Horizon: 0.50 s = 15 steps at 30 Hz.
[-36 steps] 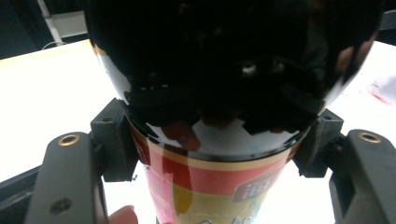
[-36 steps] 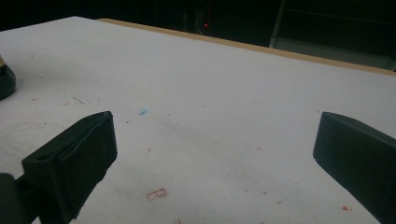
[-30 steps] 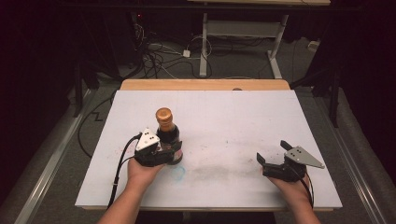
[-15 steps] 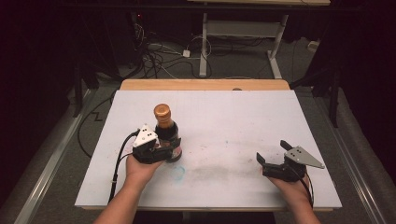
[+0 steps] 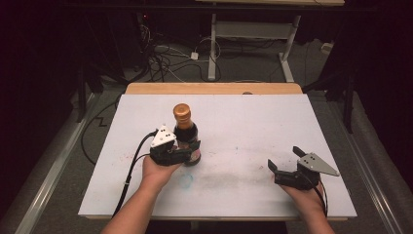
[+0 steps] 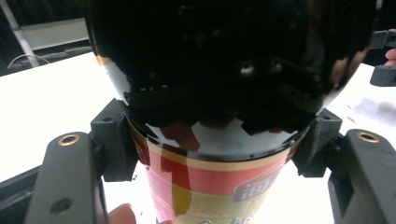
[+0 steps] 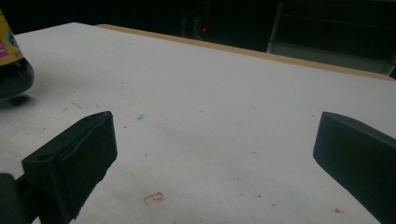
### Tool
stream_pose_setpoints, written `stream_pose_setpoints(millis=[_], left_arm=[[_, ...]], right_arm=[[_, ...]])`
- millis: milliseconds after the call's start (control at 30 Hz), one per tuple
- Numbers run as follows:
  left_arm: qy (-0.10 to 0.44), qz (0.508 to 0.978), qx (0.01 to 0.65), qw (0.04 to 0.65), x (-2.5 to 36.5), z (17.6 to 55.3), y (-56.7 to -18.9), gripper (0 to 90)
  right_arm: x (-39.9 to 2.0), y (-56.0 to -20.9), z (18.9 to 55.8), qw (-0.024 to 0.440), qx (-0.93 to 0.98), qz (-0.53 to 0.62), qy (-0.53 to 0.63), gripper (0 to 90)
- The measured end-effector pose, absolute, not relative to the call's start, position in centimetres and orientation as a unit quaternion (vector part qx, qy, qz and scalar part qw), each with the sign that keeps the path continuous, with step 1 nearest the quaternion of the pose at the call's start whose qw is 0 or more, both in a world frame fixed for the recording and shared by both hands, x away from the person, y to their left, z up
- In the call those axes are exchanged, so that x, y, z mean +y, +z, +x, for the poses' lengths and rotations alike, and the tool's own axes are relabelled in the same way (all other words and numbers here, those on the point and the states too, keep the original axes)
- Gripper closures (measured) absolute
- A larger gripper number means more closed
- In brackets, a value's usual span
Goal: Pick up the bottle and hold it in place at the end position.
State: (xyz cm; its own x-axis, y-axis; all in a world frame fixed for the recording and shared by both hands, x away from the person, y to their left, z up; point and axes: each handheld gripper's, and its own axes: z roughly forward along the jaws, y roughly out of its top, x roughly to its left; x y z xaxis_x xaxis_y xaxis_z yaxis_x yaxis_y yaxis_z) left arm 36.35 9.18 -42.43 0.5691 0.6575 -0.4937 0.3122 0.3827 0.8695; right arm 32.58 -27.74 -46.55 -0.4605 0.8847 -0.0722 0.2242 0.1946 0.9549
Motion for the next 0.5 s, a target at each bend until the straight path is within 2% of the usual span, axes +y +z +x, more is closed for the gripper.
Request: stream_pose_setpoints(millis=[500], left_arm=[[0.100, 0.558, 0.427, 0.704, 5.2, 38.4, -42.5, 28.9]], right_arm=[[-27.9, -46.6, 32.5, 0.332, 0.695, 0.400, 0.497, 0.4]])
